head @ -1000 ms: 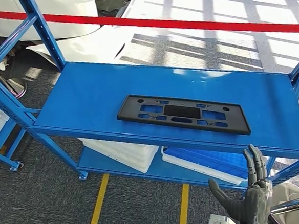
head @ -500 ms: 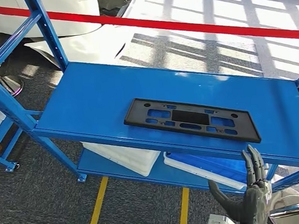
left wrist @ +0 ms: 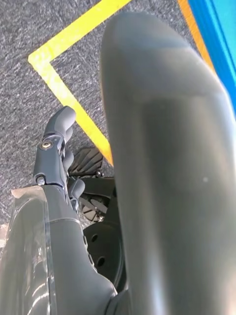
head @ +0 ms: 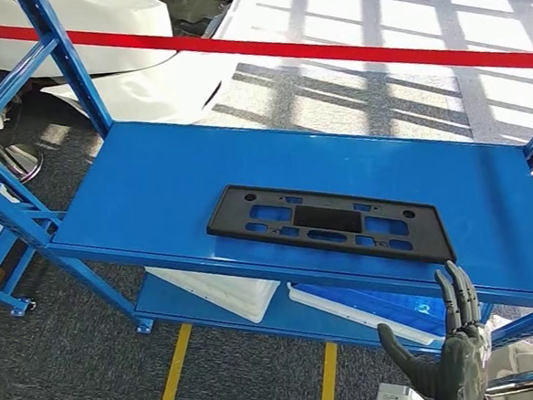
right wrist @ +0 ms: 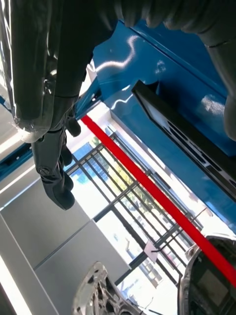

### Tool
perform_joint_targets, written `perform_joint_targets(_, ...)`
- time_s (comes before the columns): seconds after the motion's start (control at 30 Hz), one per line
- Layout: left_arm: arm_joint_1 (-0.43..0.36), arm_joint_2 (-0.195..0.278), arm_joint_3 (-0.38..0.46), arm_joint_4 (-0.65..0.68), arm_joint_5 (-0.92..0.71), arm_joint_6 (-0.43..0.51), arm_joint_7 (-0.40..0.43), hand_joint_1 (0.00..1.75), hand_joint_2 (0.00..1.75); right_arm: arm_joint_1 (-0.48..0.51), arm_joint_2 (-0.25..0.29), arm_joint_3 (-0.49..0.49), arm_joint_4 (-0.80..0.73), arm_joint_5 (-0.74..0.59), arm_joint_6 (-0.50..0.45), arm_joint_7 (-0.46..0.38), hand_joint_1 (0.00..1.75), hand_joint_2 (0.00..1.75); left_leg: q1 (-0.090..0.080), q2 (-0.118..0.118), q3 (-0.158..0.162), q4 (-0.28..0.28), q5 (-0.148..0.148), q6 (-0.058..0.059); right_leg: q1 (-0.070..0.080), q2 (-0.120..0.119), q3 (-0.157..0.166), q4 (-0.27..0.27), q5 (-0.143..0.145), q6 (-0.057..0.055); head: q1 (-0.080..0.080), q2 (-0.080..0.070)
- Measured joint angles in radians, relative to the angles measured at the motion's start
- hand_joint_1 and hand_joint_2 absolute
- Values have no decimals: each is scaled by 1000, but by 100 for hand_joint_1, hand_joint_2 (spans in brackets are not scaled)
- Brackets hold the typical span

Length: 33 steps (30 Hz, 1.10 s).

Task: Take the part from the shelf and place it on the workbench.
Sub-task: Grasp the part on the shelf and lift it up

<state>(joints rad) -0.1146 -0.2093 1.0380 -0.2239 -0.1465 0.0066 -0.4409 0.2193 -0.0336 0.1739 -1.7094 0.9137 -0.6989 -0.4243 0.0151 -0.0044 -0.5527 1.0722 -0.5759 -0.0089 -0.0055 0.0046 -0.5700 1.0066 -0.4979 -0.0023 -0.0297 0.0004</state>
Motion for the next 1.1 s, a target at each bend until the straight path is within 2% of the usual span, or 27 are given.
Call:
perform_joint_targets(0.03,0,0,0,0,0,0,0,0,0,1,0,0,0,0,0,0,0,175,1,0,-25,51,-25,-3,-1,-2,5,-3,-1,-4,0,0)
perform_joint_targets(0.1,1,1,0,0,0,0,0,0,0,1,0,0,1,0,0,1,0,175,1,0,-97,179,-71,-8,-1,-3,10,-4,-6,-9,-1,0)
perform_joint_targets(0.13,1,1,0,0,0,1,0,0,0,2,0,0,2,0,0,1,0,175,2,0,-124,219,-75,-10,-1,-3,14,-4,-9,-10,-1,0)
perform_joint_targets(0.17,1,2,0,0,0,1,0,0,0,3,0,0,3,0,0,1,0,175,2,0,-134,224,-58,-11,-2,-2,19,-3,-14,-9,-1,0)
perform_joint_targets(0.2,1,2,0,0,0,1,0,0,0,5,0,0,4,0,0,2,0,175,3,0,-124,190,-23,-11,-2,0,26,-3,-19,-7,-1,0)
perform_joint_targets(0.23,1,2,0,0,0,1,0,0,0,6,0,0,4,0,0,2,0,175,4,1,-102,128,21,-11,-3,1,35,-2,-26,-4,-1,0)
perform_joint_targets(0.27,1,2,0,0,0,1,0,0,0,7,0,-1,5,0,0,3,0,175,4,1,-77,69,54,-9,-1,2,42,0,-33,1,0,0)
perform_joint_targets(0.3,1,3,0,0,0,1,0,0,0,8,0,-1,5,0,0,3,0,175,3,1,-56,19,72,-5,1,3,47,2,-40,7,0,0)
perform_joint_targets(0.33,1,2,0,0,0,1,0,0,0,8,-1,-1,6,-1,0,4,0,175,1,1,-44,-10,77,0,2,3,49,3,-45,13,1,0)
perform_joint_targets(0.43,2,2,0,0,0,0,-1,0,0,8,-1,-2,6,-1,0,5,0,175,-2,0,-36,-25,66,17,0,2,52,2,-53,28,1,0)
perform_joint_targets(0.5,2,2,0,0,0,0,-1,0,0,7,-1,-2,6,-1,0,5,0,175,2,0,-28,-30,62,28,-2,1,37,41,-77,38,2,0)
perform_joint_targets(0.53,2,2,-1,0,0,-1,-1,0,0,8,-1,-3,6,-1,0,5,0,175,4,1,-23,-31,60,33,-3,0,13,93,-101,42,3,0)
perform_joint_targets(0.6,2,2,-1,0,0,-2,-1,0,0,10,-2,-3,7,-1,0,5,0,175,3,2,-14,-32,51,39,-5,0,-65,232,-149,48,4,0)
perform_joint_targets(0.63,2,2,-1,0,0,-2,-1,0,0,12,-2,-3,7,-1,0,5,0,175,2,1,-9,-32,46,39,-5,0,-98,282,-156,49,4,0)
perform_joint_targets(0.67,3,2,-1,0,0,-1,-1,0,0,13,-3,-3,7,-1,0,5,0,175,2,1,-1,-32,40,39,-5,0,-116,296,-142,49,4,0)
perform_joint_targets(0.7,3,2,-2,0,0,-1,-1,0,0,13,-3,-4,8,0,0,5,0,175,2,0,9,-32,34,37,-5,0,-114,269,-107,46,4,0)
perform_joint_targets(0.77,4,1,-2,0,0,-1,0,0,0,13,-4,-4,8,-1,0,5,0,175,2,-2,30,-33,19,32,-2,0,-75,145,-18,36,4,0)
perform_joint_targets(0.8,4,0,-2,1,0,-1,0,0,0,14,-5,-4,8,-1,0,5,0,175,2,-2,36,-34,14,29,2,1,-56,92,12,29,3,0)
perform_joint_targets(0.83,4,0,-2,1,0,0,2,0,0,14,-5,-4,8,0,0,6,0,175,2,-3,39,-36,11,25,6,1,-45,60,24,22,3,0)
perform_joint_targets(0.87,4,0,-2,1,0,2,5,0,0,15,-6,-4,8,0,0,6,0,175,1,-2,38,-36,10,23,8,2,-41,47,18,19,2,0)
perform_joint_targets(0.97,4,0,-3,1,0,6,13,0,0,15,-6,-5,8,1,0,6,0,175,0,-1,39,-40,8,23,7,5,-35,28,8,24,1,0)
perform_joint_targets(1.1,2,1,-5,1,0,28,25,0,0,15,-6,-7,8,3,1,17,0,175,0,0,46,-52,7,22,7,6,-34,28,3,18,1,0)
